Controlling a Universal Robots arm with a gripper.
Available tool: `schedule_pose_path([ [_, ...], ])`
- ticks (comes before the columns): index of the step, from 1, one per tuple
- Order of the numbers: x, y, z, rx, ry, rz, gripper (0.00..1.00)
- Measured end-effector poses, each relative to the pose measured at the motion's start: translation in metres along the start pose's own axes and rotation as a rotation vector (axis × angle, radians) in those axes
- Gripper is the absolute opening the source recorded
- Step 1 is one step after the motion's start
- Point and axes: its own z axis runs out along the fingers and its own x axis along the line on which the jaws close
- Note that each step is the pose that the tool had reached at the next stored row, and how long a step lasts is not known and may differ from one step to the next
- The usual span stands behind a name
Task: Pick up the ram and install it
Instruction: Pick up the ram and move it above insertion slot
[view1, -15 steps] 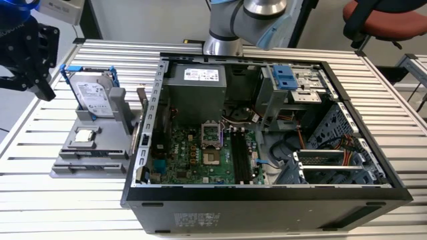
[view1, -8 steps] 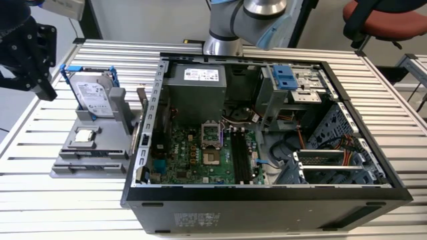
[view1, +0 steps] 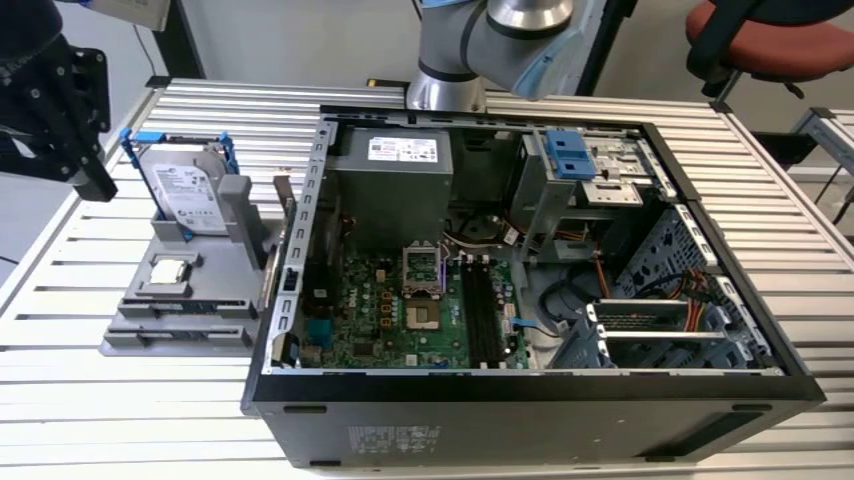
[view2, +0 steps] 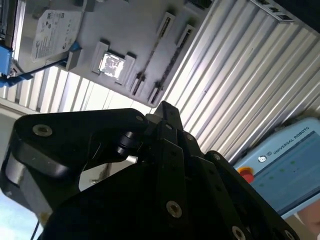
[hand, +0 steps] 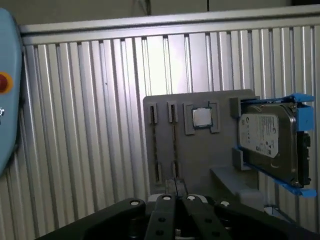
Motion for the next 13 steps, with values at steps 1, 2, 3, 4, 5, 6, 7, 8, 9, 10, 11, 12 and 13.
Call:
schedule_pose_path([
  [1, 0.0, 0.0, 0.0, 0.0002, 0.0, -0.014, 0.0],
  [2, 0.0, 0.0, 0.0, 0.0001, 0.0, -0.028, 0.0],
  [3, 0.0, 0.0001, -0.0001, -0.0001, 0.0, -0.043, 0.0],
  [4, 0.0, 0.0001, -0.0001, -0.0005, 0.0, -0.059, 0.0],
  [5, 0.0, 0.0001, -0.0001, -0.0009, -0.0001, -0.076, 0.0],
  [6, 0.0, 0.0002, -0.0001, -0.0013, 0.0, -0.091, 0.0],
  [7, 0.0, 0.0002, -0.0001, -0.0015, 0.0, -0.105, 0.0],
  [8, 0.0, 0.0001, -0.0002, -0.0018, 0.0001, -0.118, 0.0],
  [9, 0.0, 0.0, -0.0003, -0.0022, 0.0002, -0.129, 0.0],
  [10, 0.0, 0.0, -0.0003, -0.0023, 0.0002, -0.137, 0.0],
  [11, 0.0, 0.0001, -0.0003, -0.0024, 0.0002, -0.141, 0.0],
  [12, 0.0, 0.0001, -0.0003, -0.0025, 0.0002, -0.144, 0.0],
  [13, 0.0, 0.0001, -0.0003, -0.0025, 0.0003, -0.144, 0.0],
])
